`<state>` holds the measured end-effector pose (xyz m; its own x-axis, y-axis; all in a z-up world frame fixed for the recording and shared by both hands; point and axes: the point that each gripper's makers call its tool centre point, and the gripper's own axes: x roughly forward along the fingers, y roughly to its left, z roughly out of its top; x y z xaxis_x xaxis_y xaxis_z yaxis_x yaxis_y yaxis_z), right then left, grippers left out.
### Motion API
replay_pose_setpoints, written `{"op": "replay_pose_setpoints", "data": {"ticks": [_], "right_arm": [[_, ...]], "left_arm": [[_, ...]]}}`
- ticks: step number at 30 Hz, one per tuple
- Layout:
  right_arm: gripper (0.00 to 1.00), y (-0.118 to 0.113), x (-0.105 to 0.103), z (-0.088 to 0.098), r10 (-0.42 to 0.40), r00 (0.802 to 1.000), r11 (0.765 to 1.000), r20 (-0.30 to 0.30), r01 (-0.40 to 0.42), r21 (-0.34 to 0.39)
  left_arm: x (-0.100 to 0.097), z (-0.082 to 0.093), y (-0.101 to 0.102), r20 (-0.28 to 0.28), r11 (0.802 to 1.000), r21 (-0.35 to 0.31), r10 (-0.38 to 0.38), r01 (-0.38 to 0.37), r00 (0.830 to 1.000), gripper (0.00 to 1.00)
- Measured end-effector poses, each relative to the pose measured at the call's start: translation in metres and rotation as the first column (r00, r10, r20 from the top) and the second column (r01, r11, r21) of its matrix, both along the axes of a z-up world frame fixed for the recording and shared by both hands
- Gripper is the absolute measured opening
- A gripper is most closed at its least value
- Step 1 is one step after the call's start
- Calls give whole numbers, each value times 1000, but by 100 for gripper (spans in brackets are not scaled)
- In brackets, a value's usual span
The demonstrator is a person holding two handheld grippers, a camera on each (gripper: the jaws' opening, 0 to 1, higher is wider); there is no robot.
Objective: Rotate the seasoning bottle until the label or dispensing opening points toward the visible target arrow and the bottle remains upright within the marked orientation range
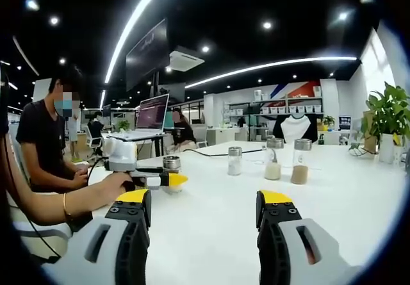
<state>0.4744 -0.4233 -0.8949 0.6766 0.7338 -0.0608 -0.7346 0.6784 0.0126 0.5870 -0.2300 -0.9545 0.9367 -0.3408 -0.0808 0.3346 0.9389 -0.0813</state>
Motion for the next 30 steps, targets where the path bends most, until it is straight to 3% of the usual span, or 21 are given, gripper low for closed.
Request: {"op": "replay_pose_setpoints", "data": {"ticks": [19, 30], "right_arm": [[66, 2, 2, 0, -5, 1000, 1000, 4, 5, -9], [66, 6, 3, 0, 1, 1000, 1000, -2, -1, -13]], "left_arm": [[-5, 9, 4, 45, 1000, -8, 23, -23, 999, 43], [-5, 11, 4, 36, 1000, 3, 31, -31, 999, 63]]}}
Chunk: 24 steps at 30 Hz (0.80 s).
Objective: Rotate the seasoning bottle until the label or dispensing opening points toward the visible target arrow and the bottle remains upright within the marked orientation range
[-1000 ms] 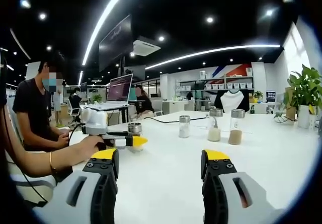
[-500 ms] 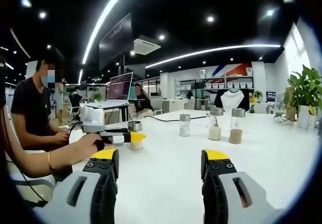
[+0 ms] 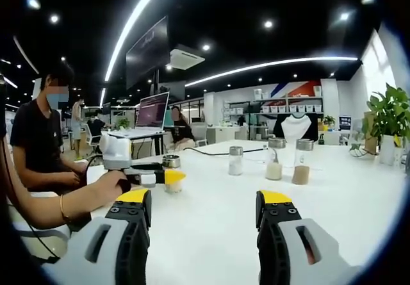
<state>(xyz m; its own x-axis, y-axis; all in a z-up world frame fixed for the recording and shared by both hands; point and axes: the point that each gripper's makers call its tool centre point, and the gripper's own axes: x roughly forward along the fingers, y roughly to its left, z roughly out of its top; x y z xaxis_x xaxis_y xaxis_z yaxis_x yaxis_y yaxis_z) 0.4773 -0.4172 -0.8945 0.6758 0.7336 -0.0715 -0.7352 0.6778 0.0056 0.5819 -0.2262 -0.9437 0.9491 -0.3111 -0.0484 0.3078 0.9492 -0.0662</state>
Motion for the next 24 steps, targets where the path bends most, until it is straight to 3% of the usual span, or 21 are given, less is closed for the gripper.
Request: {"op": "replay_pose_setpoints", "data": {"ticks": [5, 10, 24], "right_arm": [[66, -1, 3, 0, -4, 1000, 1000, 0, 4, 2], [66, -3, 5, 0, -10, 1000, 1000, -1, 10, 4], [66, -5, 17, 3, -21, 1000, 1000, 5, 21, 9]], "left_arm": [[0, 2, -3, 5, 999, 40, 4, -4, 1000, 74], [1, 3, -2, 6, 999, 39, 9, -10, 1000, 88], [1, -1, -3, -14, 999, 33, -4, 4, 1000, 90]]}}
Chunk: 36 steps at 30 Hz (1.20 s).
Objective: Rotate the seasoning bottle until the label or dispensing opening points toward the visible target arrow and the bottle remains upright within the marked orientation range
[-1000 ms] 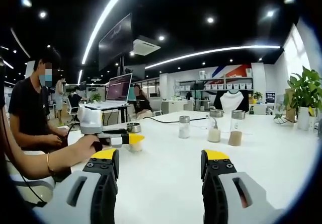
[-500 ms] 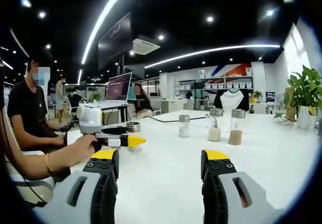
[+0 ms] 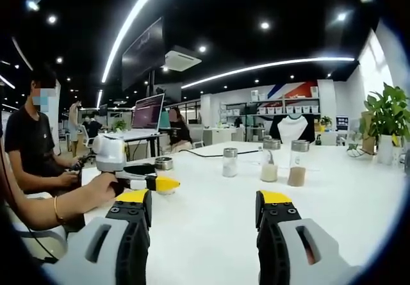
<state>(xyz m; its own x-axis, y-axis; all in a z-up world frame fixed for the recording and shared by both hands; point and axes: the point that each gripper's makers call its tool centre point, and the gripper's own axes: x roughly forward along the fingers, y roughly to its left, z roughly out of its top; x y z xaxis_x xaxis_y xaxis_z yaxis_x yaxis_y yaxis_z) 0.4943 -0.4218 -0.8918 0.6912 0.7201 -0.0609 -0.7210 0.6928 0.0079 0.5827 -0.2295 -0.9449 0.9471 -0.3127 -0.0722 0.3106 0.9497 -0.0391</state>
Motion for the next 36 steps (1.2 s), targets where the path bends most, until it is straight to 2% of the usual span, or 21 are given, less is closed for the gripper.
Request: {"op": "replay_pose_setpoints", "data": {"ticks": [12, 15, 26, 36], "right_arm": [[65, 9, 13, 4, 25, 1000, 1000, 5, -25, -13], [63, 11, 17, 7, 29, 999, 1000, 18, -29, -5], [64, 29, 31, 14, 94, 995, 995, 26, -93, -34], [64, 38, 54, 24, 106, 994, 993, 40, -104, -57]], "left_arm": [[0, 0, 1, -1, 1000, -28, -3, 3, 1000, 89], [0, 1, 2, 3, 1000, -32, 0, 0, 1000, 89], [-1, 2, 1, 4, 999, -36, -4, 4, 1000, 90], [-1, 2, 1, 2, 1000, -30, -4, 4, 1000, 90]]}}
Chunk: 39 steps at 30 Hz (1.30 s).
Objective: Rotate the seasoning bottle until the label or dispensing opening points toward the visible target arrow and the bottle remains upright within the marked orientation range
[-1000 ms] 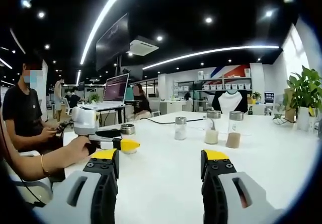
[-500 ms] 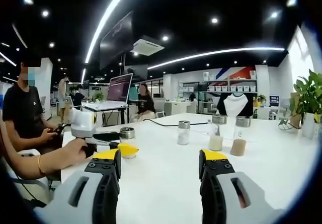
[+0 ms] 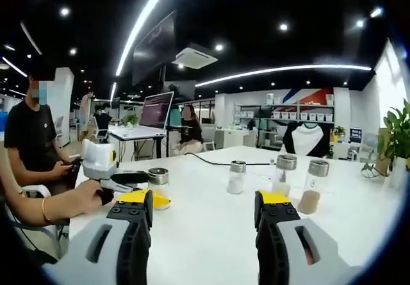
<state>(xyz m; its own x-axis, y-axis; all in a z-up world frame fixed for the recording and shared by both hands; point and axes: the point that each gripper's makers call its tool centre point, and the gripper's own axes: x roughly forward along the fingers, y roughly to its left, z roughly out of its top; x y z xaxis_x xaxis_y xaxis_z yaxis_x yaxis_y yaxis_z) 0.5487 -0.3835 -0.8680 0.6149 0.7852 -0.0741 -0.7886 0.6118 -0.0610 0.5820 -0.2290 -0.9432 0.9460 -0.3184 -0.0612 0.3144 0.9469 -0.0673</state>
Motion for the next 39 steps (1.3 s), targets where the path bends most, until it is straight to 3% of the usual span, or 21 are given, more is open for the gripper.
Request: {"op": "replay_pose_setpoints", "data": {"ticks": [4, 7, 12, 19, 28, 39], "right_arm": [[64, 7, 12, 7, 14, 1000, 1000, 19, -14, -26], [64, 13, 19, 20, 36, 999, 999, 23, -36, 6], [65, 22, 39, 28, 35, 998, 999, 46, -34, -12], [64, 26, 66, 7, 7, 1000, 998, 8, -7, -65], [63, 26, 94, -5, -35, 999, 997, -7, 34, -70], [63, 46, 108, -15, -29, 999, 997, -33, 26, -79]], "left_arm": [[0, 0, -1, 1, 1000, 19, 3, -3, 1000, 90], [0, -2, 2, -6, 1000, 24, 13, -13, 1000, 90], [-1, 1, 12, 7, 998, 23, 54, -54, 999, 90], [-2, 3, 8, 14, 999, 20, 32, -33, 999, 90], [-2, 5, 7, 19, 1000, -2, 20, -20, 1000, 90], [0, 2, 8, 8, 1000, 2, 20, -20, 1000, 89]]}}
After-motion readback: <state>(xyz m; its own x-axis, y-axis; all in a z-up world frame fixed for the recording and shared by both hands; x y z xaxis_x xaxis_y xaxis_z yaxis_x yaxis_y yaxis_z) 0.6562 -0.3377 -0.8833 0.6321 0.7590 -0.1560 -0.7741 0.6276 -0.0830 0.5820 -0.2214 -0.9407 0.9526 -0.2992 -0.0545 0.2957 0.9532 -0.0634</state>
